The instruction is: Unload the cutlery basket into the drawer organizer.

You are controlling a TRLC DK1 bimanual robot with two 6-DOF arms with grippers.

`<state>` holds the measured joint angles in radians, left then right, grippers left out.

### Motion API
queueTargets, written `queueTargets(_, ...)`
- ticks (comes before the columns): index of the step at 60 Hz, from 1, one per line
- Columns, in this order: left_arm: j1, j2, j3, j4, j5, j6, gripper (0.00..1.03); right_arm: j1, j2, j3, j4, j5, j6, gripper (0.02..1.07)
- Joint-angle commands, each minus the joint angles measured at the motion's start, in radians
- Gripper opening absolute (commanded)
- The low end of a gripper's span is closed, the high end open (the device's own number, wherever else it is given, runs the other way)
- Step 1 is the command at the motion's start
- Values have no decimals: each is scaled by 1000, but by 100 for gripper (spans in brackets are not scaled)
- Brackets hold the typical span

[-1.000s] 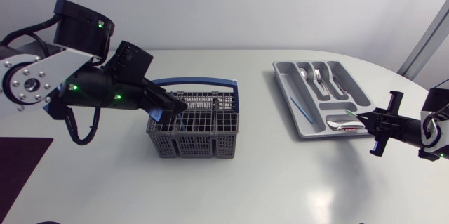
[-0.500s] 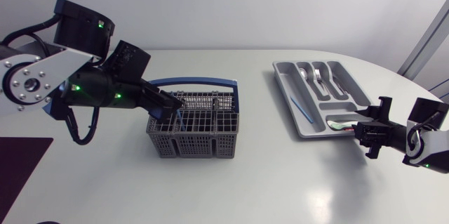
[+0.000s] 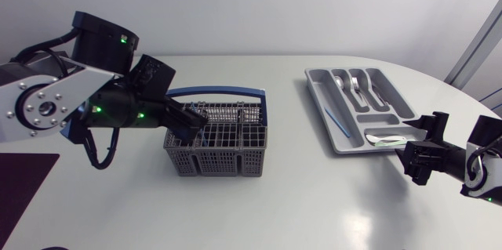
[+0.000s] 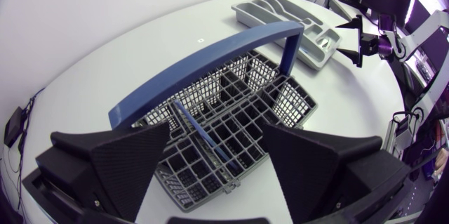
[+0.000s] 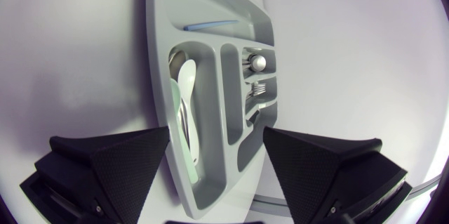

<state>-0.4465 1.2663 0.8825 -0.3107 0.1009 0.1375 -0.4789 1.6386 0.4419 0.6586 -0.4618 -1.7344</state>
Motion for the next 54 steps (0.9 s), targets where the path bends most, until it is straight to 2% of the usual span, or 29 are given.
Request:
queueTargets(1,-12,28,-28,18,-15,-21,96,-12,-20,-26,-7,-12,7,101)
queueTargets(32,-9,99,-108,208,-96,-42,92,-26,-17,-40,-10,-21,12,101)
queueTargets(54,-27,104,-203,358,-118,-105,66,-30,-2,-35,-10,-26,10,101)
